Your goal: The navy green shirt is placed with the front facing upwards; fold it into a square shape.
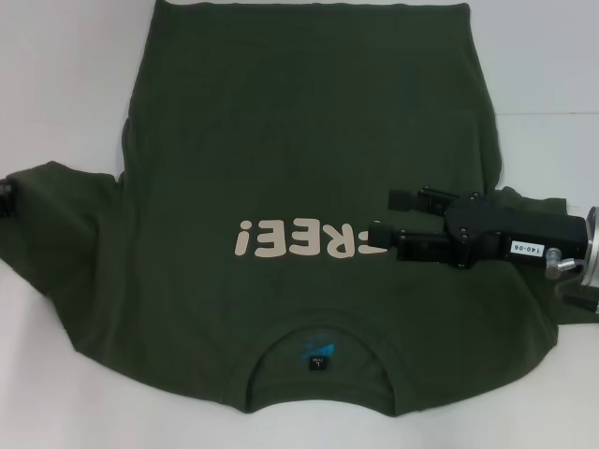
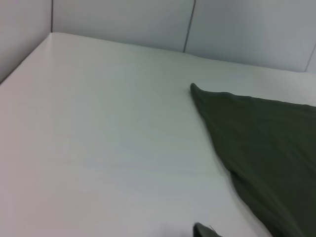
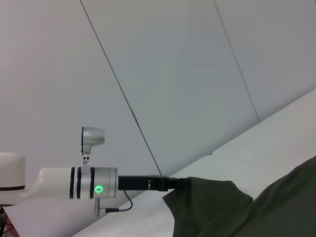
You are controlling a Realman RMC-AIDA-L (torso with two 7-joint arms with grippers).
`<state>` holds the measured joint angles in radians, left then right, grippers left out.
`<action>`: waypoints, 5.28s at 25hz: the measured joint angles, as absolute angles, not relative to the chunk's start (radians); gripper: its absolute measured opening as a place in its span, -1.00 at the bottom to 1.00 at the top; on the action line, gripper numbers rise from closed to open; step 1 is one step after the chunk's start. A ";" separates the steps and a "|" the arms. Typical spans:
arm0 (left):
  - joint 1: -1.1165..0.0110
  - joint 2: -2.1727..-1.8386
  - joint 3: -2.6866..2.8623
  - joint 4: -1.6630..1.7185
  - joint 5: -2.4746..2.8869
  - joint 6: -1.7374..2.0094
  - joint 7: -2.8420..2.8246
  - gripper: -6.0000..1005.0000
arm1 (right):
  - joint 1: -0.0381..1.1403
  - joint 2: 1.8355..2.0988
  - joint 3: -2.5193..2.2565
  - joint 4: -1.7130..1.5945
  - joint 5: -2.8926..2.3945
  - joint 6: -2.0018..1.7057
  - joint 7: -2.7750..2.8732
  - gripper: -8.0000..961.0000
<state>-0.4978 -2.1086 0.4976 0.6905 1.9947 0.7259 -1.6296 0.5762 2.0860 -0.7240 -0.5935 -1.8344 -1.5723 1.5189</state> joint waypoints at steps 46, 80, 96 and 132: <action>-0.585 -2.169 0.601 0.600 1.846 1.083 -1.899 -0.71 | 0.574 2.085 -0.733 -0.591 -1.837 -1.569 1.517 0.90; -0.522 -2.167 0.813 0.616 1.839 1.478 -1.334 0.86 | 0.505 1.877 -0.665 -0.622 -2.072 -1.425 2.252 0.87; -0.532 -2.168 0.874 0.615 1.878 1.471 -1.332 0.86 | 0.463 1.874 -0.572 -0.621 -2.214 -1.304 2.315 0.85; -0.545 -2.168 0.876 0.614 1.886 1.431 -1.338 0.86 | 0.487 1.978 -0.569 -0.597 -2.209 -1.165 2.227 -0.72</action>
